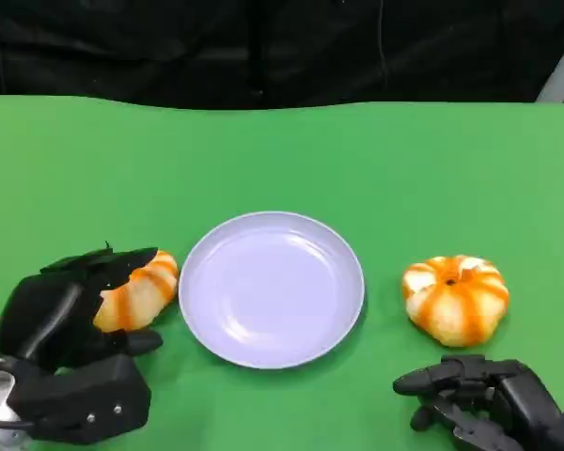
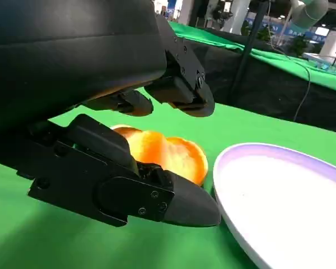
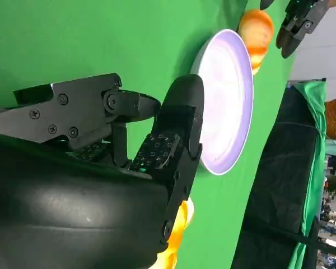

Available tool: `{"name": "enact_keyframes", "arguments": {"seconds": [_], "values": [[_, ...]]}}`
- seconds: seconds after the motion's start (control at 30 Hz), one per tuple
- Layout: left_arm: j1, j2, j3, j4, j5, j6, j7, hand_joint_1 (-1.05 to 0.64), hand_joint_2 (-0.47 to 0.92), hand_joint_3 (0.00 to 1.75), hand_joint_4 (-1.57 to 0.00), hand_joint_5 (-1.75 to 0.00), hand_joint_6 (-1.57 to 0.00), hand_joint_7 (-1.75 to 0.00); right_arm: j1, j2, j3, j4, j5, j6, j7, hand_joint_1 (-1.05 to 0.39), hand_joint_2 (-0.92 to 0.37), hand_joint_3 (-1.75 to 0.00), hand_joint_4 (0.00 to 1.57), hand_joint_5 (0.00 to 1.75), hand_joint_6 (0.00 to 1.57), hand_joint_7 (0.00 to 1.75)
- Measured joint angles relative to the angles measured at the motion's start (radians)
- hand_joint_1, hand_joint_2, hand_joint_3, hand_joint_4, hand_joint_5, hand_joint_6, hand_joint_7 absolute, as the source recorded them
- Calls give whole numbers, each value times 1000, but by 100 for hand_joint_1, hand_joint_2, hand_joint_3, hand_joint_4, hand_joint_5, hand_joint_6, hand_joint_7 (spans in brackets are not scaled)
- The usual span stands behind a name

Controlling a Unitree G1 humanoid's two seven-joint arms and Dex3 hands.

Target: Grasp the bread from the table and place it into the plate.

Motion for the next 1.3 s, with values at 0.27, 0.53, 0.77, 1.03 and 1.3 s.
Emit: {"name": "enact_keyframes", "arguments": {"seconds": [0.27,0.53,0.77,1.03,1.3], "values": [[-28,-2,-28,37,-8,79,-2,-91,92,24,-40,0,-42,0,0,0,0,0,0,0,0,-5,-92,-40,77,121,107,37],[-81,-16,-60,115,-13,132,-21,-92,92,26,-41,-1,-42,0,0,0,-1,-2,1,1,0,-4,-92,-40,77,122,107,37],[-111,-22,-79,168,-17,138,-23,-92,92,27,-41,0,-42,0,1,0,-1,-3,1,1,-1,-4,-92,-40,77,122,107,37],[-137,-36,-99,210,-36,146,-38,-93,92,27,-41,0,-43,-1,1,0,-1,-3,0,1,-1,-4,-92,-40,77,122,107,38],[-153,-38,-116,227,-42,148,-45,-65,92,17,-44,-1,-47,-1,2,0,-1,-5,-1,1,-2,-4,-92,-40,77,121,107,38]]}}
